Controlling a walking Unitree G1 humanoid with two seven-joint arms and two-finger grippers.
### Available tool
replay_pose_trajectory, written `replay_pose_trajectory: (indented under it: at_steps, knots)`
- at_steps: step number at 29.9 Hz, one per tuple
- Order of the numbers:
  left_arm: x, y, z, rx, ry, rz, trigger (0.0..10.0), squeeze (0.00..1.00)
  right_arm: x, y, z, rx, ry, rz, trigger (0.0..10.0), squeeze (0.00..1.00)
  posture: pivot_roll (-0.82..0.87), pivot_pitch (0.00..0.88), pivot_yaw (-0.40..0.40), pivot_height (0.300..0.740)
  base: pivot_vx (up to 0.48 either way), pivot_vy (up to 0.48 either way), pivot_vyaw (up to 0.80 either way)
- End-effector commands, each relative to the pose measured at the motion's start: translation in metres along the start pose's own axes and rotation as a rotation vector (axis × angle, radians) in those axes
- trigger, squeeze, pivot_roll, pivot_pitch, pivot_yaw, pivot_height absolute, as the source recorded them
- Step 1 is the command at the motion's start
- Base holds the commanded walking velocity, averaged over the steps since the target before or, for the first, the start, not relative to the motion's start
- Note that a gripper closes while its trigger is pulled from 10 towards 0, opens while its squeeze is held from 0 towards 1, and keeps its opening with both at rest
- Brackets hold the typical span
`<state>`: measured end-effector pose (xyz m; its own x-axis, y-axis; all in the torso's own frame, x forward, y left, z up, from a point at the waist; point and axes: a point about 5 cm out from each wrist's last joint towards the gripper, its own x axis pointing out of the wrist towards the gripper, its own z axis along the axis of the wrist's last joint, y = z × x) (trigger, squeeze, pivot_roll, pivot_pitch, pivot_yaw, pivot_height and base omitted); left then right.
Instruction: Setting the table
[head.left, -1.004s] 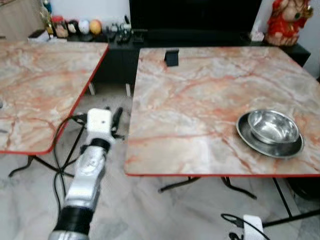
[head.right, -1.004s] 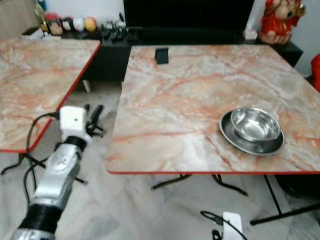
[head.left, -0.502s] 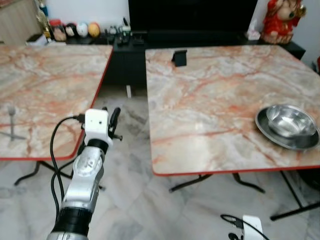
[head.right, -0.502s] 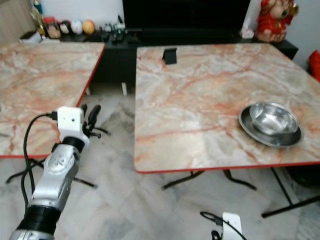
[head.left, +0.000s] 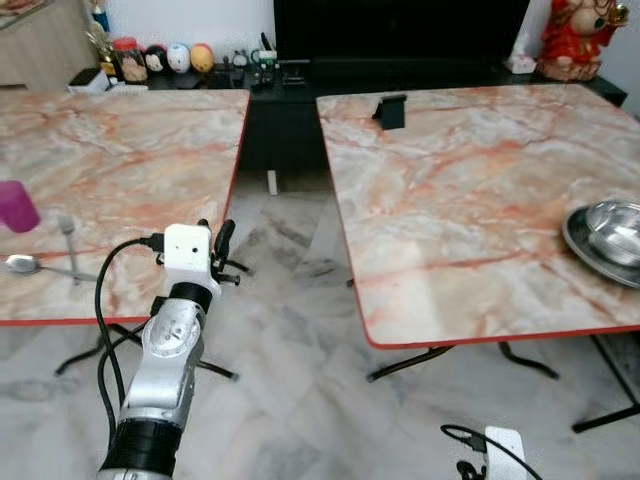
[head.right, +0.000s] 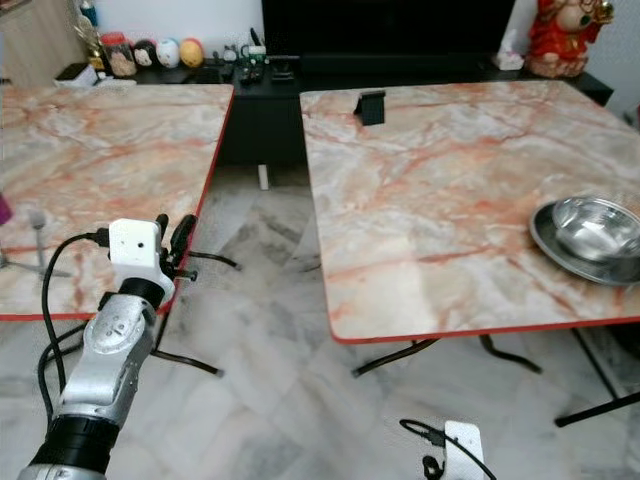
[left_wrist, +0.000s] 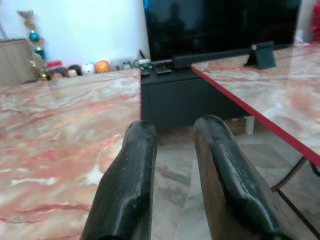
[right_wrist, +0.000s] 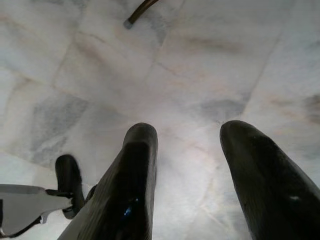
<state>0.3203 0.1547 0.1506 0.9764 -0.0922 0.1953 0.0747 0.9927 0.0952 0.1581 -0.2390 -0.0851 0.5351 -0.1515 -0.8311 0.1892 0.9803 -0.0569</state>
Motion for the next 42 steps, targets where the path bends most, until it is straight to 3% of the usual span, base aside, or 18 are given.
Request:
replay_pose_trajectory:
  at_steps: [1, 12, 21, 37, 42]
  knots:
    - [0.0019, 0.0025, 0.0068, 0.021, -0.021, 0.005, 10.0, 0.0, -0.0001, -0.0009, -0.0001, 0.0, 0.0, -0.003, 10.0, 0.0, 0.12, 0.0, -0.013, 0.727, 0.0, 0.311, 0.0]
    - [0.0001, 0.0092, 0.0072, 0.03, -0.021, 0.029, 10.0, 0.0, 0.0003, -0.0009, 0.003, -0.015, -0.011, -0.006, 10.0, 0.0, 0.13, 0.0, -0.013, 0.727, 0.0, 0.311, 0.0]
    - [0.0007, 0.0081, 0.0076, 0.028, -0.022, 0.03, 10.0, 0.0, 0.0004, -0.0007, 0.0037, -0.009, -0.014, -0.004, 10.0, 0.0, 0.12, 0.0, -0.012, 0.727, 0.0, 0.312, 0.69]
    - [0.0007, 0.01, 0.0095, 0.03, -0.029, 0.041, 10.0, 0.0, 0.0003, -0.0002, 0.0033, -0.022, -0.013, 0.003, 10.0, 0.0, 0.13, 0.0, -0.012, 0.727, 0.0, 0.305, 0.0]
    - [0.0019, 0.0103, 0.0108, 0.027, -0.038, 0.038, 10.0, 0.0, 0.0002, 0.0005, 0.0027, -0.03, -0.014, 0.01, 10.0, 0.0, 0.13, 0.0, -0.009, 0.727, 0.0, 0.183, 0.77]
